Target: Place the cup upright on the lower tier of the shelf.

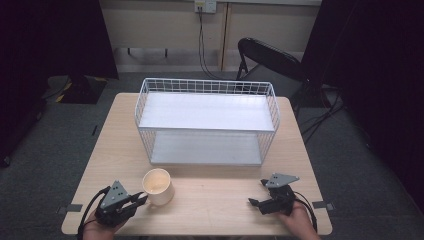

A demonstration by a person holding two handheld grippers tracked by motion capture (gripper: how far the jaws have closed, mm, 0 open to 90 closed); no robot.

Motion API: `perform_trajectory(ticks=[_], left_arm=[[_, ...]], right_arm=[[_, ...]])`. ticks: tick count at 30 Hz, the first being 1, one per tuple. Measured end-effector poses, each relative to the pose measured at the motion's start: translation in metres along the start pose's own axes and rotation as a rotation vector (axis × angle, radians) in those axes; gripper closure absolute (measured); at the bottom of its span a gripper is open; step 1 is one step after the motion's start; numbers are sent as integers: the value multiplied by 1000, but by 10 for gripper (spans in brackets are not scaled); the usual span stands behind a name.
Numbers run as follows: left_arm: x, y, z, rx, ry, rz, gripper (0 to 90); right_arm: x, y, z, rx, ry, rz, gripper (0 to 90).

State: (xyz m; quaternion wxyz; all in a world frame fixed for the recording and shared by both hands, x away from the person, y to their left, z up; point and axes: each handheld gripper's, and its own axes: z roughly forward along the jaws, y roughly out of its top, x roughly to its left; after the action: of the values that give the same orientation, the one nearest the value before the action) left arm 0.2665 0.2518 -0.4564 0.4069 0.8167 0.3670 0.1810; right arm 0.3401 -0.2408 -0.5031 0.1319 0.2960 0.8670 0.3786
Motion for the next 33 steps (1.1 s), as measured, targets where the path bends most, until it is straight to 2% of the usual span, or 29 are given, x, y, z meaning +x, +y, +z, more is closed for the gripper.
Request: perform_trajectory(ticks=[8,21,27,33], left_arm=[[1,0,-3,-6,29,-8,802],[-1,4,-7,-10,52,4,804],[1,4,-9,-20,67,-5,805],[0,6,-13,-50,78,-13,805]], right_arm=[[0,0,0,0,0,1,143],[0,0,0,0,-1,1,143],[0,0,0,0,-1,1,143],[0,0,0,0,-1,1,143]])
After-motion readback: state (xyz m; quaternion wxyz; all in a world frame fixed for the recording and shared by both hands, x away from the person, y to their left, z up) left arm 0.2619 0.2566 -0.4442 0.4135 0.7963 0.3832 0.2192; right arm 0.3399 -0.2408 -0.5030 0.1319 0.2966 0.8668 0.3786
